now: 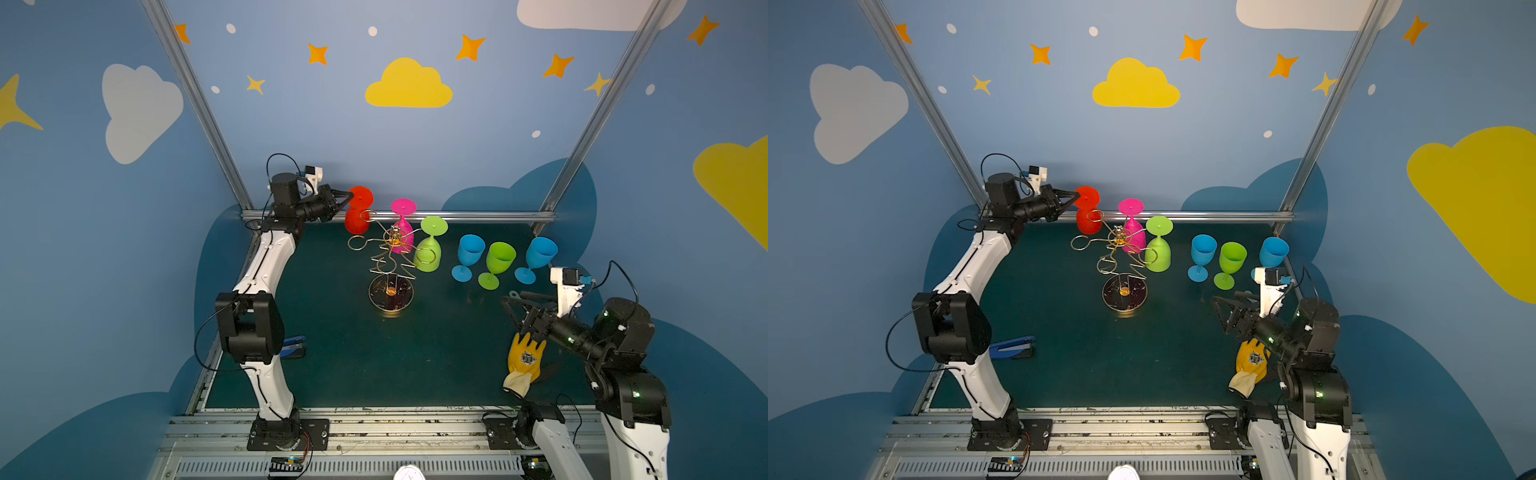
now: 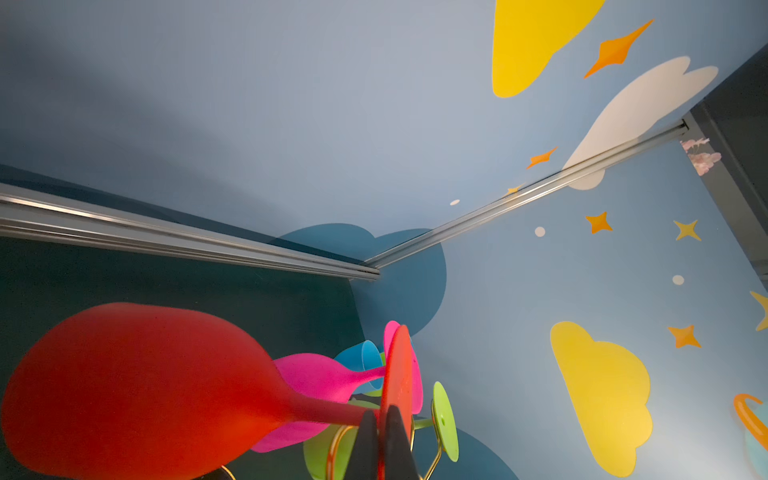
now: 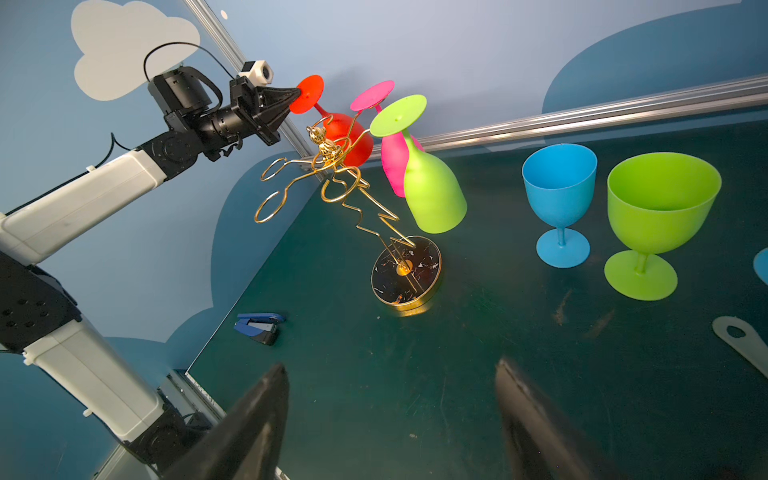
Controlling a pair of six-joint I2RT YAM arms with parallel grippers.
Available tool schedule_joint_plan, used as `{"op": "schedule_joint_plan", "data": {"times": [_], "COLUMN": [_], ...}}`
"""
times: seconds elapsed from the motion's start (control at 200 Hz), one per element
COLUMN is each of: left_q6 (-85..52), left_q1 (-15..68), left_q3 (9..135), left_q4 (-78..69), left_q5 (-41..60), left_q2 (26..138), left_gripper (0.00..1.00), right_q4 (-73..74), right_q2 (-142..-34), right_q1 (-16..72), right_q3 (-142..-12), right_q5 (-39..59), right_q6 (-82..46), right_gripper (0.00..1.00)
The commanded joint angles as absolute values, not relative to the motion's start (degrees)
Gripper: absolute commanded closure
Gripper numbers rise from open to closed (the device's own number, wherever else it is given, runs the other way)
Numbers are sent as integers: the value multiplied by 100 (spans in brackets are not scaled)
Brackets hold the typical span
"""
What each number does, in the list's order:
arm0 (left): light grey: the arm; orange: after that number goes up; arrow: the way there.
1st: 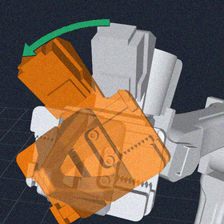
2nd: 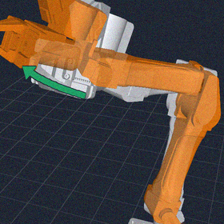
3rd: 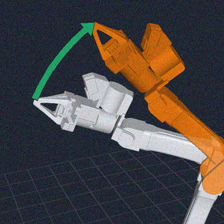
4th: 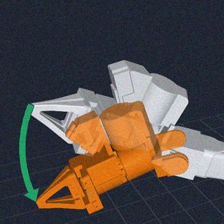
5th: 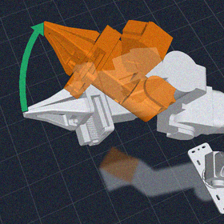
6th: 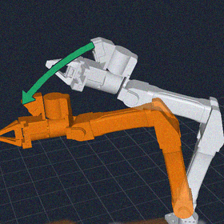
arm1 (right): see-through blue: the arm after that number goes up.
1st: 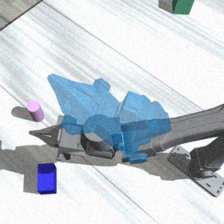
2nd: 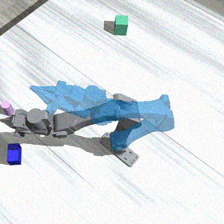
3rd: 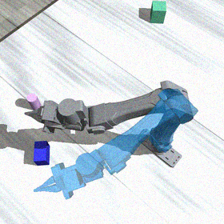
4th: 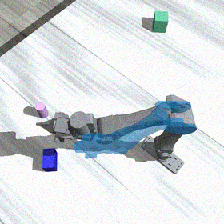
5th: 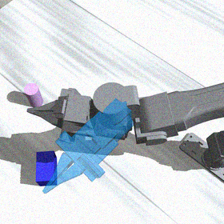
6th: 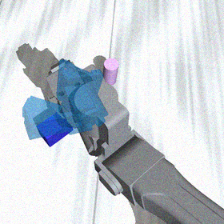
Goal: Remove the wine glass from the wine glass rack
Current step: 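Lift the red glass off the rack with the left gripper while the right gripper approaches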
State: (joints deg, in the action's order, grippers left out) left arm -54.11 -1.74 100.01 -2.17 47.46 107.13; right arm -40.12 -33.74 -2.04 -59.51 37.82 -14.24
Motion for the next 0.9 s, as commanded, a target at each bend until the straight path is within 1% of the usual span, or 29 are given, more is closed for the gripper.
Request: {"op": "schedule_joint_plan", "data": {"times": [0.0,0.25,0.365,0.486,0.626,0.896], "left_q6": [-5653,-6641,-6923,-7004,-7172,-8005], "left_q1": [-402,-830,-931,-1050,-1129,-1117], "left_q3": [9924,9544,9486,9441,9413,9221], "left_q4": [-693,-1646,-1804,-1731,-1720,-2271], "left_q5": [4953,5343,5507,5648,5793,5959], "left_q2": [10210,9600,9294,8931,8541,8028], "left_gripper": [97,97,97,97,97,97], "right_q4": [-3785,-3271,-2970,-2904,-2856,-2647], "right_q2": [-3462,-3723,-3835,-4061,-4397,-5318], "right_q1": [-182,-73,153,536,1297,3308], "right_q3": [-6261,-6548,-6672,-6873,-7078,-7633], "right_q5": [3958,4142,4018,3787,3270,1754], "right_q6": [-1598,-1765,-1853,-1665,-1334,-330], "right_gripper": [23,23,23,23,23,23]}}
